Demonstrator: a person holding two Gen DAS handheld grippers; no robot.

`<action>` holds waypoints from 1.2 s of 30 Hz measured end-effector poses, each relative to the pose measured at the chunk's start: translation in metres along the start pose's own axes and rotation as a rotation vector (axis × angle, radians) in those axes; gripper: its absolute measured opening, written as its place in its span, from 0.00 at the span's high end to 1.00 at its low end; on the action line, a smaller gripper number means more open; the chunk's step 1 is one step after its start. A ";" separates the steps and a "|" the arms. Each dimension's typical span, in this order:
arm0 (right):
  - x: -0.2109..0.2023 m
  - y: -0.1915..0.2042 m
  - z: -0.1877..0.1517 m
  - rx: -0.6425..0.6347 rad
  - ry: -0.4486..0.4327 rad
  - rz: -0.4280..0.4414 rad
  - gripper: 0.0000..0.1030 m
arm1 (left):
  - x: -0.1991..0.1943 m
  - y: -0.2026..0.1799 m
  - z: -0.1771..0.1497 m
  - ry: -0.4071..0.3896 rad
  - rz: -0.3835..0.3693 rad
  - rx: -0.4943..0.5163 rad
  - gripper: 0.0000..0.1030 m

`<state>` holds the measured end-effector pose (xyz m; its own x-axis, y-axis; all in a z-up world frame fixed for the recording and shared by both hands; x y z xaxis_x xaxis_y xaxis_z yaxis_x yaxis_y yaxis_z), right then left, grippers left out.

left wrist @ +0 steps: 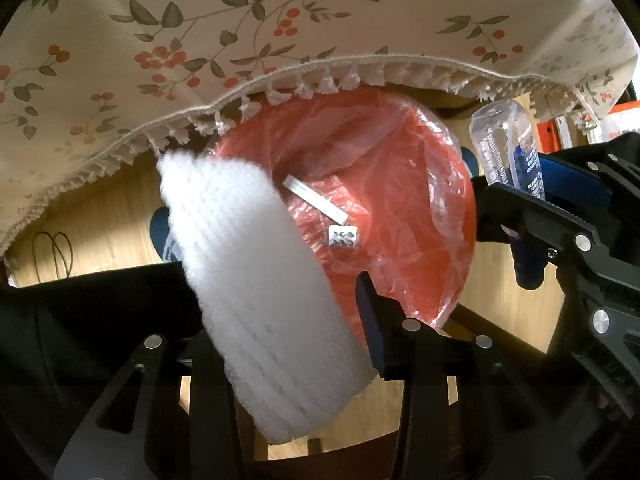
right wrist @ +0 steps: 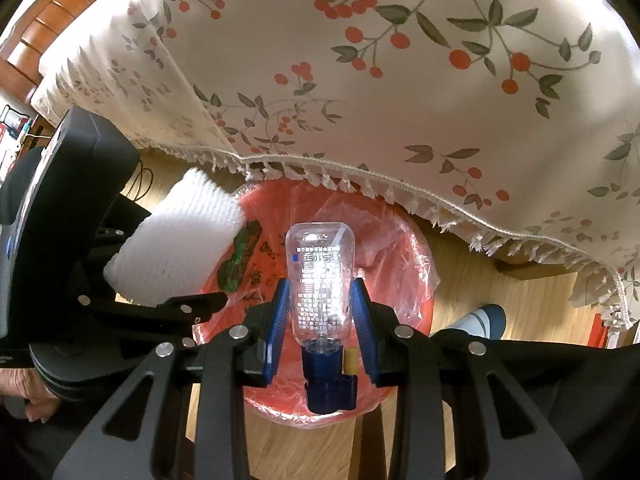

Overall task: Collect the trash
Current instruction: 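Carry the bottle and foam sleeve to the wastebasket and release the foam sleeve, then release the bottle into the wastebasket with the right tool and lift both tools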

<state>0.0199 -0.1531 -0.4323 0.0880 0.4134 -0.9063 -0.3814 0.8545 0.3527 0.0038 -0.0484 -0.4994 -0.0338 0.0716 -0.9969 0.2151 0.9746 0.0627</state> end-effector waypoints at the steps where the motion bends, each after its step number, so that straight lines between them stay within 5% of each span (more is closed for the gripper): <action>1: 0.001 0.000 0.000 0.001 0.003 0.000 0.70 | 0.000 0.000 0.000 0.001 0.001 0.000 0.60; 10: 0.006 -0.001 -0.001 0.005 0.015 0.004 0.70 | -0.001 0.001 0.001 -0.001 0.010 0.001 0.46; 15: 0.008 0.000 -0.002 0.007 0.020 0.004 0.70 | -0.004 0.004 0.001 -0.012 0.011 -0.004 0.29; 36: 0.044 -0.003 -0.003 0.031 0.109 0.053 0.69 | -0.010 0.042 0.002 -0.021 0.079 -0.162 0.19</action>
<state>0.0217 -0.1383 -0.4738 -0.0325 0.4233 -0.9054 -0.3545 0.8421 0.4065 0.0148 -0.0081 -0.4866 -0.0026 0.1467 -0.9892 0.0561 0.9876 0.1463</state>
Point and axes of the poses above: each gripper's, at about its wrist camera, not at the fingertips, and x roughly the way its jaws point, y to its left, z to its top, the point moved 5 cm from there along x, roughly the way its jaws point, and after that the axes turned 11 degrees about z, right-handed, at the moved point
